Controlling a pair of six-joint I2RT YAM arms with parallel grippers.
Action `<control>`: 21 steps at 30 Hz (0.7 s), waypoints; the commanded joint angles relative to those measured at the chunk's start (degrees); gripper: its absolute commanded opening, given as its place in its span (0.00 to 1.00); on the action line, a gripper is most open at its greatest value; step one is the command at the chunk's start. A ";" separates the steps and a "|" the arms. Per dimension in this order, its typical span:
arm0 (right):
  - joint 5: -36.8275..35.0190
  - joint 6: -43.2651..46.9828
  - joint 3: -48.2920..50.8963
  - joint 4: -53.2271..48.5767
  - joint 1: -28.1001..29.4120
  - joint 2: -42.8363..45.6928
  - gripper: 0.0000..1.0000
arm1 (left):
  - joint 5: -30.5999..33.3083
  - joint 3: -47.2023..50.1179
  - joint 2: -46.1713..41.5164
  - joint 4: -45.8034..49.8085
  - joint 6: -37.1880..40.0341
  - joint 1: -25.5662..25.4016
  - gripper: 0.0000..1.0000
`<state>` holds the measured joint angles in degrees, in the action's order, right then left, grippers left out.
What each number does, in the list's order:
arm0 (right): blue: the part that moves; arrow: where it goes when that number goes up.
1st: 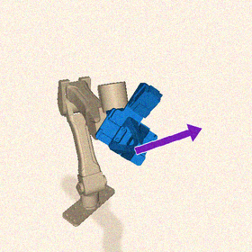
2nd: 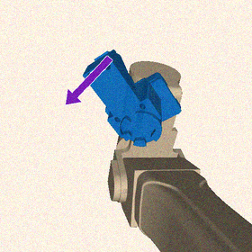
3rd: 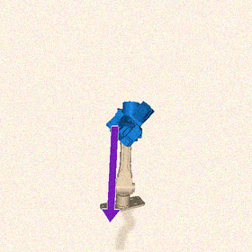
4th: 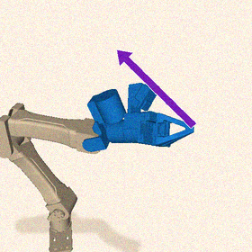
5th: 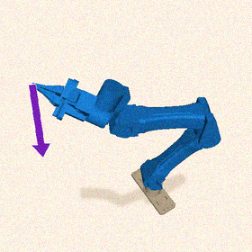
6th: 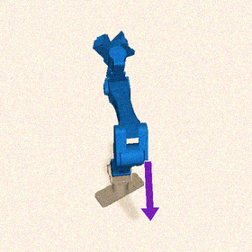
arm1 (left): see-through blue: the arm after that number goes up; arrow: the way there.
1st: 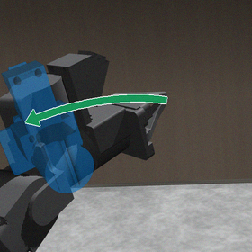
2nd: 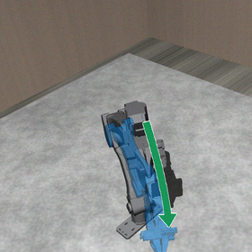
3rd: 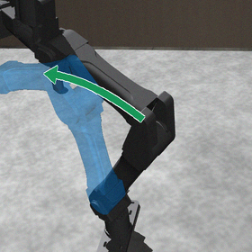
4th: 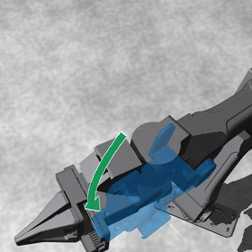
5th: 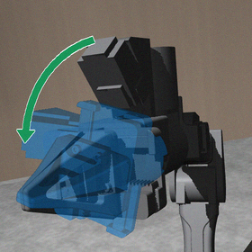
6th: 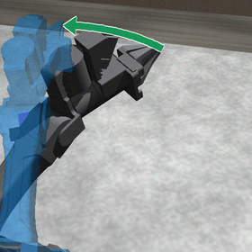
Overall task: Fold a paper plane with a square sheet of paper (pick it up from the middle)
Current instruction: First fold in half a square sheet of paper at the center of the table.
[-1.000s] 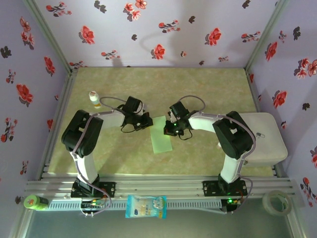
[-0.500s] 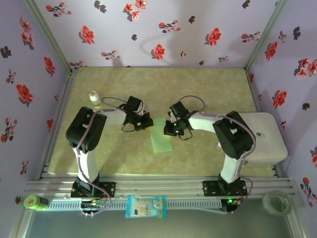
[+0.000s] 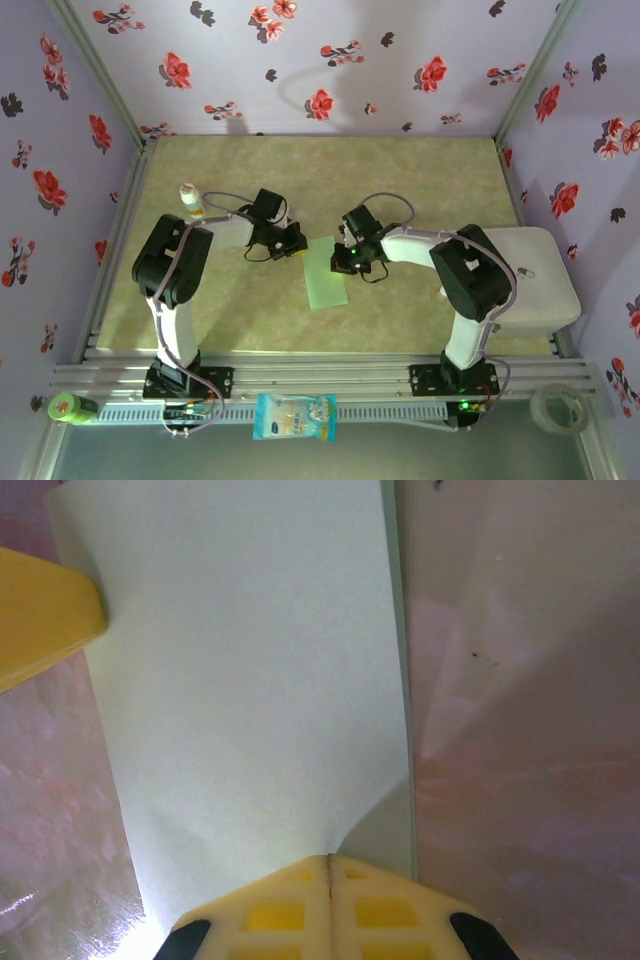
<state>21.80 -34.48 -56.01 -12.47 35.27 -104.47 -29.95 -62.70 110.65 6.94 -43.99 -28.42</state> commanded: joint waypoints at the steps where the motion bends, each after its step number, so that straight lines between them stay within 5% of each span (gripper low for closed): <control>1: -10.59 0.68 4.24 -10.17 -0.20 -4.71 0.00 | -3.40 -0.32 -2.45 -2.19 -0.23 0.47 0.02; 12: -10.51 0.66 4.25 -10.04 -0.20 -4.67 0.00 | -4.40 -0.96 1.67 -1.70 1.72 0.54 0.01; 21: -10.73 0.56 5.12 -9.79 -0.20 -4.45 0.00 | 2.07 -1.67 4.00 2.29 4.21 2.09 0.00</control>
<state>21.78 -34.48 -55.46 -11.77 35.27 -104.25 -32.16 -63.40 113.14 5.74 -41.95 -27.86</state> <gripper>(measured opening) 0.046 0.044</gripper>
